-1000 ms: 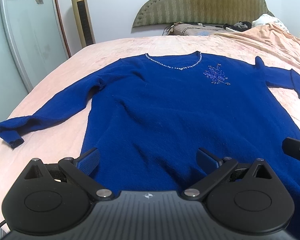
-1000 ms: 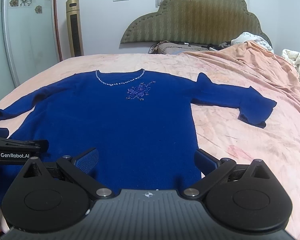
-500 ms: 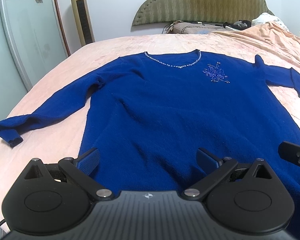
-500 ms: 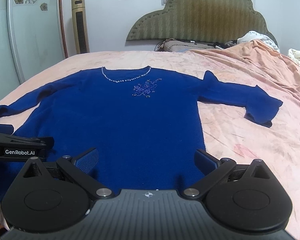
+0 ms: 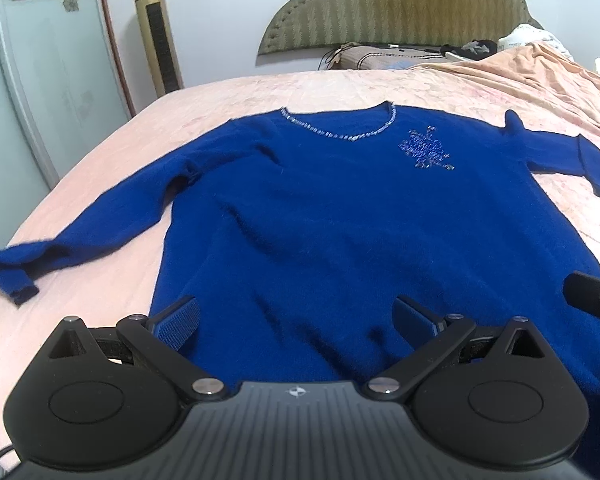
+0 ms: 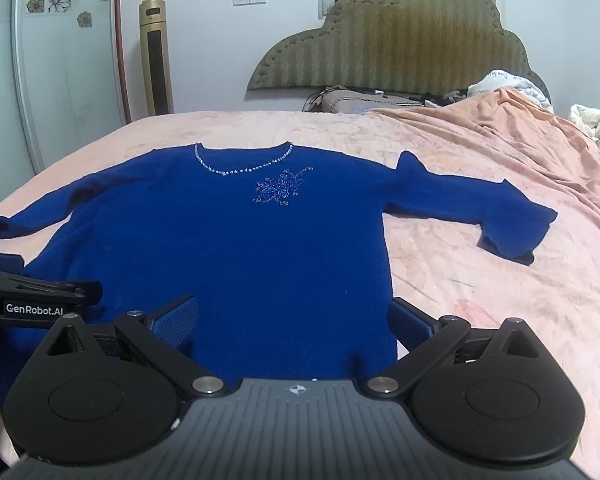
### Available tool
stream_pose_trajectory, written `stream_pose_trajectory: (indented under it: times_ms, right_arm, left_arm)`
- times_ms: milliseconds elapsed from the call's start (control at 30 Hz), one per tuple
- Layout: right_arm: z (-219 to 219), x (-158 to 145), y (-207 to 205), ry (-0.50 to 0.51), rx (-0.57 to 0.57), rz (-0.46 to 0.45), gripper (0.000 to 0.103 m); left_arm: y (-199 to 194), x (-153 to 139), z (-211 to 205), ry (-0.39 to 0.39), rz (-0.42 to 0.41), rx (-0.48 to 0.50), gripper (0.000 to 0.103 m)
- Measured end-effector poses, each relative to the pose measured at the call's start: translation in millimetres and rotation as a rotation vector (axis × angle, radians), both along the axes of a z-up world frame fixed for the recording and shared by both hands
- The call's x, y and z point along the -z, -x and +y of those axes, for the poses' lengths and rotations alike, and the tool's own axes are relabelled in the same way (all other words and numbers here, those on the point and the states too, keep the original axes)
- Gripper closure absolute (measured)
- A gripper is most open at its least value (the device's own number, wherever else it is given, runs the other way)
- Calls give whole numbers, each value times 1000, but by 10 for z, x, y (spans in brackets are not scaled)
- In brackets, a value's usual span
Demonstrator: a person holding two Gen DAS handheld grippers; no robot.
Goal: Fold small clothes
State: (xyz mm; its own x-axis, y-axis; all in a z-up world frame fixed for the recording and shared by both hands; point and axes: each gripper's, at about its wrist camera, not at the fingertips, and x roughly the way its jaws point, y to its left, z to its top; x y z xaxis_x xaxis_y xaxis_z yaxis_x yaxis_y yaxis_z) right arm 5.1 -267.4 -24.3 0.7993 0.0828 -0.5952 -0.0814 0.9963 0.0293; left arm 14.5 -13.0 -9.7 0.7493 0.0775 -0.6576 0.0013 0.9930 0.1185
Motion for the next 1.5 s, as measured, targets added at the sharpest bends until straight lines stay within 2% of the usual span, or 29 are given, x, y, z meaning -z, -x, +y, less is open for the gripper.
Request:
stream_pose_trajectory:
  times_ms: [167, 367, 533, 600, 667, 767, 833, 867, 900, 967, 1033, 1100, 1167, 1233, 1367, 1500]
  right_arm:
    - [-72, 20, -104, -7, -18, 1, 4]
    - [-583, 73, -440, 92, 129, -16, 4]
    - [-1139, 185, -834, 231, 227, -19, 12]
    - [-1260, 318, -977, 269, 233, 19, 14]
    - [-1367, 491, -1145, 256, 233, 62, 17]
    - [-1504, 514, -1293, 253, 237, 55, 20]
    - [-1552, 506, -1370, 248, 242, 35, 26]
    - [-1579, 501, -1405, 250, 253, 34, 36]
    - [-1628, 493, -1448, 239, 271, 32, 43]
    - [-1724, 466, -1491, 200, 309, 32, 53]
    - [-1802, 438, -1501, 183, 342, 28, 68]
    - [-1894, 402, -1503, 134, 357, 32, 91]
    - [-2026, 341, -1499, 42, 359, 44, 99]
    - [-2188, 282, -1513, -60, 367, 54, 99]
    - [-2647, 127, -1534, -333, 417, 37, 98]
    - [-3049, -18, -1617, -476, 477, -6, 98]
  left_arm:
    - [-101, -58, -146, -23, -52, 32, 0]
    - [-272, -86, -285, -16, -66, 73, 0]
    - [-383, -49, -378, -39, -60, 103, 0]
    - [-421, -34, -390, -45, -56, 109, 0]
    - [-446, -19, -391, -49, -51, 108, 0]
    - [-498, 1, -389, -50, -36, 107, 0]
    - [-531, 16, -384, -51, -27, 106, 0]
    - [-546, 25, -383, -51, -23, 106, 0]
    - [-562, 36, -384, -53, -18, 106, 0]
    - [-582, 63, -384, -56, -8, 105, 0]
    - [-611, 90, -382, -57, 1, 105, 0]
    - [-640, 115, -372, -55, 11, 104, 0]
    - [-663, 133, -362, -51, 18, 102, 0]
    - [-672, 138, -355, -47, 22, 101, 0]
    - [-680, 137, -338, -46, 24, 97, 0]
    - [-723, 156, -302, -44, 34, 84, 0]
